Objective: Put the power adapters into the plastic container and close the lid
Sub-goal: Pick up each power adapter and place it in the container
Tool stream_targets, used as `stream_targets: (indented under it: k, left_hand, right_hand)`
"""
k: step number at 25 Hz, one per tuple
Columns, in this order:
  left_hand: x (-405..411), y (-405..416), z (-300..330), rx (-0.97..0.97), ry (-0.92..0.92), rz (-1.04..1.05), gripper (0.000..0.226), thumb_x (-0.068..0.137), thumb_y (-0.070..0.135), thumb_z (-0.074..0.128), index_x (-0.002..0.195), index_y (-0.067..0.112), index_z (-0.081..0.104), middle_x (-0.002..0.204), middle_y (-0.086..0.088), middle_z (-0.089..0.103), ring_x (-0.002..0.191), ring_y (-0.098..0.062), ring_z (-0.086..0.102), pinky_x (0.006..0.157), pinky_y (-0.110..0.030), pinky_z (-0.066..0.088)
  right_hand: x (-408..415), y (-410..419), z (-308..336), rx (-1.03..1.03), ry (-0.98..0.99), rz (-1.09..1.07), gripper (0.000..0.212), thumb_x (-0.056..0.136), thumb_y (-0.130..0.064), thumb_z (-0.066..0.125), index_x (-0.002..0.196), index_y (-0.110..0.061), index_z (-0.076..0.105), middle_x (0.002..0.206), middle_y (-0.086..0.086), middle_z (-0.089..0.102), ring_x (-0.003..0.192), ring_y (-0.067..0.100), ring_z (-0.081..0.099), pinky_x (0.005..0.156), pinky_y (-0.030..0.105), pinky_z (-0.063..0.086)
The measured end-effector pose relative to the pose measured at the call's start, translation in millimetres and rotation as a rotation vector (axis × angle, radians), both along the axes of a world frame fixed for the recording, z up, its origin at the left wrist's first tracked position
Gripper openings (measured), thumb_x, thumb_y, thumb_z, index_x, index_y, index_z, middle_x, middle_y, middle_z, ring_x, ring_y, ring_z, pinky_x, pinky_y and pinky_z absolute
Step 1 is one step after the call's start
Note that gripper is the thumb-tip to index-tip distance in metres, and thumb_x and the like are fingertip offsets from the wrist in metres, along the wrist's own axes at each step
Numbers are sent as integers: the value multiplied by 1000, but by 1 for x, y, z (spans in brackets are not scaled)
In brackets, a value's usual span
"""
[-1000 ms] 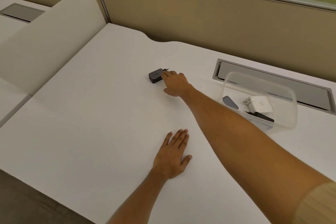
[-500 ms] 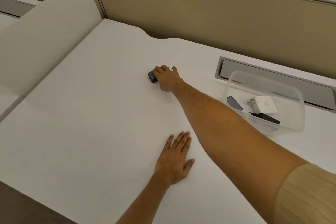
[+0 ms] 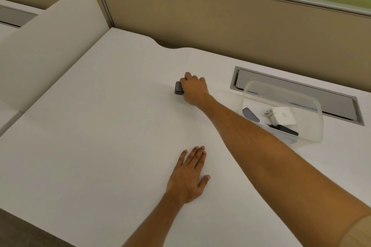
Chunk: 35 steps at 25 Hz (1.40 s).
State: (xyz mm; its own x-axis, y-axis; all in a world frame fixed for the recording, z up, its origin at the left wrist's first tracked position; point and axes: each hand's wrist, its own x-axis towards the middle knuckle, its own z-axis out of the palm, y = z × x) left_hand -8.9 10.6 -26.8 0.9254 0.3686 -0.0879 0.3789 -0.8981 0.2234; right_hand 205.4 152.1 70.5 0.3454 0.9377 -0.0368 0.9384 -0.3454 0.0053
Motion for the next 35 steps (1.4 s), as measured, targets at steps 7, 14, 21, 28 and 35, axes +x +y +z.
stream_targets:
  k: [7,14,21,28,35]
  left_hand:
    - [-1,-1,5,14,-13,-11,67,96,50,22,150,11,13,159,-2,8,145,-13,-3,116,-42,3]
    - [-2,-2,7,24,-23,-18,67,95,50,21,149,10,15,158,-2,11,145,-14,2,115,-42,5]
    - [-1,-1,6,15,-20,-21,67,95,49,22,149,11,14,158,-2,11,145,-15,3,114,-42,6]
    - [0,-1,3,5,-15,-25,66,96,50,23,150,12,11,159,-1,8,145,-14,3,114,-42,7]
    - [-3,-1,5,-19,-20,-21,66,96,48,27,149,12,15,158,-1,13,145,-15,8,113,-42,10]
  right_hand:
    - [47,-59,51,212,26,-219,41,83,-17,61,122,-9,53,122,11,52,105,33,55,87,42,40]
    - [93,-140,65,236,86,-552,29,83,-16,58,110,-5,58,116,14,54,101,36,57,76,39,45]
    - [110,-186,40,147,218,-702,22,81,-18,59,100,-14,67,112,14,59,96,37,62,66,32,41]
    - [114,-190,14,38,251,-682,25,81,-20,63,104,-11,66,108,12,63,93,31,63,67,32,44]
    - [116,-186,8,57,208,-674,26,89,-22,56,109,-7,62,109,13,65,97,32,63,74,36,49]
